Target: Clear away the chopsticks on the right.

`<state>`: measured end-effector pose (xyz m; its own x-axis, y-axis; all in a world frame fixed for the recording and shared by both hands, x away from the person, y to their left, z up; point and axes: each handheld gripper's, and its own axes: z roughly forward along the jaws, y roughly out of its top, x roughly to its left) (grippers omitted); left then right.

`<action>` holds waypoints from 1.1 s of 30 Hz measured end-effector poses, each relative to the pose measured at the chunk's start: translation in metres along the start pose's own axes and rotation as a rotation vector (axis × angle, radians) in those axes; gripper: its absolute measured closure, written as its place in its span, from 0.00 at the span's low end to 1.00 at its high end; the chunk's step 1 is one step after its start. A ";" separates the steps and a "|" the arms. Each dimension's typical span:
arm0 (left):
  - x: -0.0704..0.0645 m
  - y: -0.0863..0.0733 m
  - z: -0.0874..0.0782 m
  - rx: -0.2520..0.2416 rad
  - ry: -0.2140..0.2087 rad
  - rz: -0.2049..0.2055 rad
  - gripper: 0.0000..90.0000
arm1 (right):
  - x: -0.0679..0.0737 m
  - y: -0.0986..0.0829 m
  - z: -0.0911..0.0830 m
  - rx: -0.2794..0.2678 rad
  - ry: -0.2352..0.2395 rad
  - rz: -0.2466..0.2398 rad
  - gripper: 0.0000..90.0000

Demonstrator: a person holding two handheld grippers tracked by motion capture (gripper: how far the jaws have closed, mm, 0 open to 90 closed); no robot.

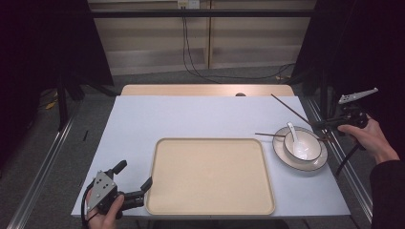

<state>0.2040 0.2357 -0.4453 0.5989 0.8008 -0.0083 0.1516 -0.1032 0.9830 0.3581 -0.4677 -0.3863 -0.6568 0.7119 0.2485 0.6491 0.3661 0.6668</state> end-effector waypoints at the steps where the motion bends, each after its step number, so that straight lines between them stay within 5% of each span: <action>1: 0.000 0.000 0.000 0.001 -0.001 0.000 0.01 | 0.002 -0.002 0.000 -0.009 0.013 0.004 0.95; 6: 0.001 0.000 0.000 0.000 0.003 0.005 0.01 | 0.012 -0.006 -0.002 -0.058 0.051 0.039 0.95; 11: 0.001 0.000 -0.001 -0.006 0.010 0.007 0.01 | 0.033 -0.014 -0.003 -0.100 0.072 0.138 0.95; 18: 0.000 0.001 0.000 -0.008 0.002 0.004 0.01 | 0.060 -0.030 -0.006 -0.220 0.086 0.214 0.95; 26: -0.001 0.001 0.001 -0.011 0.000 0.004 0.01 | 0.098 -0.055 -0.003 -0.363 0.175 0.331 0.95; 33: -0.001 0.001 0.002 -0.008 -0.003 0.008 0.01 | 0.125 -0.068 0.017 -0.372 0.229 0.407 0.95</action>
<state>0.2054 0.2340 -0.4448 0.6020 0.7985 -0.0013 0.1409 -0.1047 0.9845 0.2386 -0.3938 -0.4126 -0.4767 0.5885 0.6530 0.7147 -0.1730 0.6777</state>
